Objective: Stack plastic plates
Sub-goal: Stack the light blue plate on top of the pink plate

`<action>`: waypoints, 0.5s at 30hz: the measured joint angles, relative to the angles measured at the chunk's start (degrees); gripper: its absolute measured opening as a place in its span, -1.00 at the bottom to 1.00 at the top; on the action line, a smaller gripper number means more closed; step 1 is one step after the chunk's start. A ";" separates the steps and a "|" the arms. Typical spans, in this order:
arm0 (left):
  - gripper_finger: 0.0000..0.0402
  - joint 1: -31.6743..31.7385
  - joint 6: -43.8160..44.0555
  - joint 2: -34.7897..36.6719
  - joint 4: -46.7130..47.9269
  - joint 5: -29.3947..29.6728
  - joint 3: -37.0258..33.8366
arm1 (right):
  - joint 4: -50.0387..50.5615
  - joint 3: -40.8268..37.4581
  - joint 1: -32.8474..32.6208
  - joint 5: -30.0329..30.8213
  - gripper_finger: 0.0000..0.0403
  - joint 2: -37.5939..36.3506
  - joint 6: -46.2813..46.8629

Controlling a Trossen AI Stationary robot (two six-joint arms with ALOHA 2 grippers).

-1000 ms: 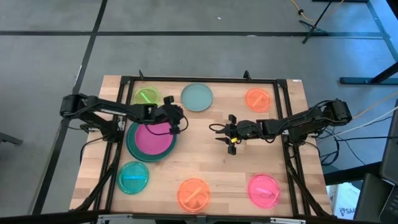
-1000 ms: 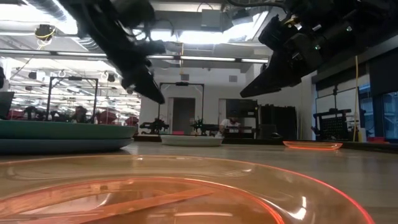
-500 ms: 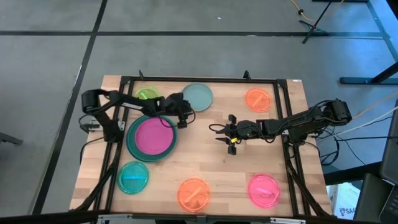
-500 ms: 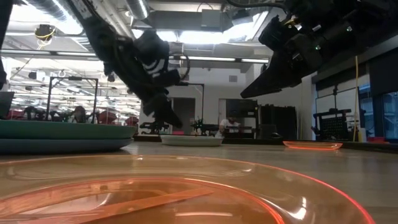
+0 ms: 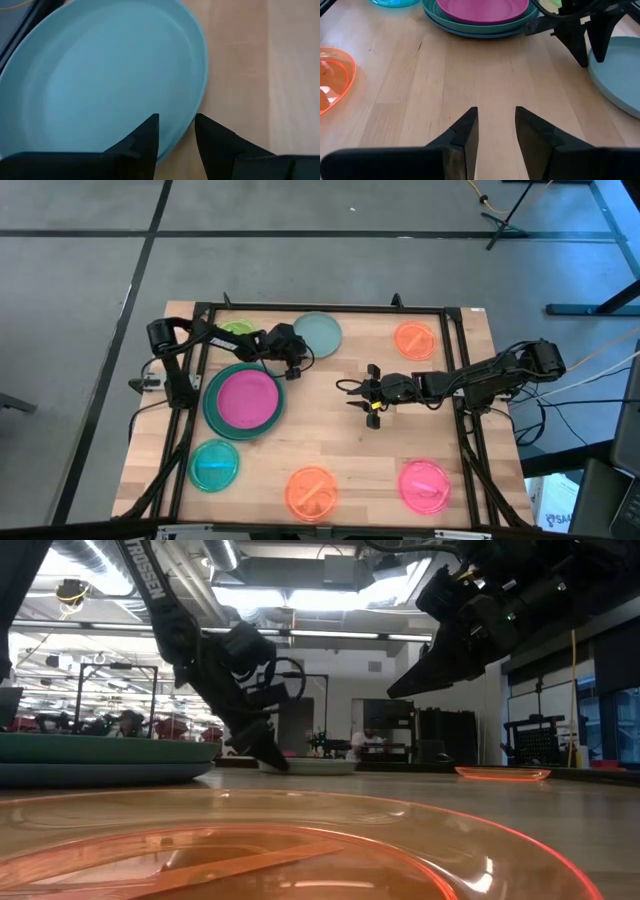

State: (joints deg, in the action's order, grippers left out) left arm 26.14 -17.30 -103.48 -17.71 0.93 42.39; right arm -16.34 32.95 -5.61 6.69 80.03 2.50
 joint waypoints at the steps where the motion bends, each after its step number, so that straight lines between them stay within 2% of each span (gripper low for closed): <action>1: -0.41 0.20 -0.07 -0.29 -0.31 -0.09 0.00 | 0.00 0.00 0.00 0.00 -0.41 0.00 0.00; 7: -0.46 0.42 -1.83 -0.41 0.54 -2.12 0.01 | 0.00 -0.02 0.00 0.40 -0.41 0.00 0.00; 15: -0.90 0.28 -2.81 -0.41 0.56 -1.92 0.00 | 0.01 0.00 -0.01 0.40 -0.41 0.00 0.00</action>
State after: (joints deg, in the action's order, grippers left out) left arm 26.42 -20.12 -103.90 -17.15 -1.00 42.39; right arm -16.32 32.95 -5.61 7.09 80.03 2.50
